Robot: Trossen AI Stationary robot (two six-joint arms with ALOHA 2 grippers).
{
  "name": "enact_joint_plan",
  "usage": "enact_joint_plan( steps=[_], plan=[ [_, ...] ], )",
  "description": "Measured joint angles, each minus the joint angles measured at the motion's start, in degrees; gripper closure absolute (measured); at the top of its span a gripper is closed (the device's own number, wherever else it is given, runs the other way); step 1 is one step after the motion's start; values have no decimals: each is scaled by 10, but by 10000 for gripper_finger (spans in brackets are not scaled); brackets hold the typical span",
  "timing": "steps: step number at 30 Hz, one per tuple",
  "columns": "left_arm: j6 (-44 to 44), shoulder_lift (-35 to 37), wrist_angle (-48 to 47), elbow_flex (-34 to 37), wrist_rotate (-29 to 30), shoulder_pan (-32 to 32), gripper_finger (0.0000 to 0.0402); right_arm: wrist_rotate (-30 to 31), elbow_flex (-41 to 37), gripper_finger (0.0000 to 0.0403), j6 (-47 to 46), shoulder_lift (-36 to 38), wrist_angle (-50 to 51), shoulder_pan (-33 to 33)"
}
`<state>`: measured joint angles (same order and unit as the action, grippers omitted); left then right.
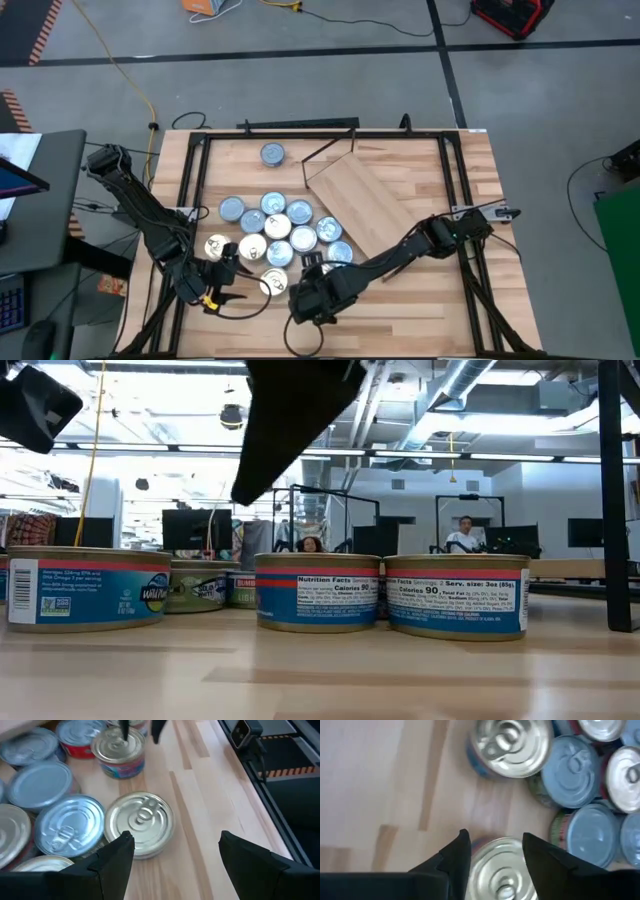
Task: Stack canned seafood by type on shelf
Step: Put the blue tuna can on the shelf
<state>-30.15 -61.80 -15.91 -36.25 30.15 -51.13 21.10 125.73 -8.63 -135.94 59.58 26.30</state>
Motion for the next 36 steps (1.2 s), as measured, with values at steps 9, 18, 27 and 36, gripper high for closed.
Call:
enact_joint_plan(
  steps=[9,18,27,36],
  plan=[
    [3,0,0,0,6,0,123,-7,-3,248,-6,-2,45,3],
    [10,0,0,0,8,0,123,-6,-25,278,14,-3,32,11],
    [19,0,0,0,18,0,123,3,-78,281,11,-3,-6,16],
    [23,0,2,0,21,0,123,41,-110,319,55,0,-37,35]
  ],
)
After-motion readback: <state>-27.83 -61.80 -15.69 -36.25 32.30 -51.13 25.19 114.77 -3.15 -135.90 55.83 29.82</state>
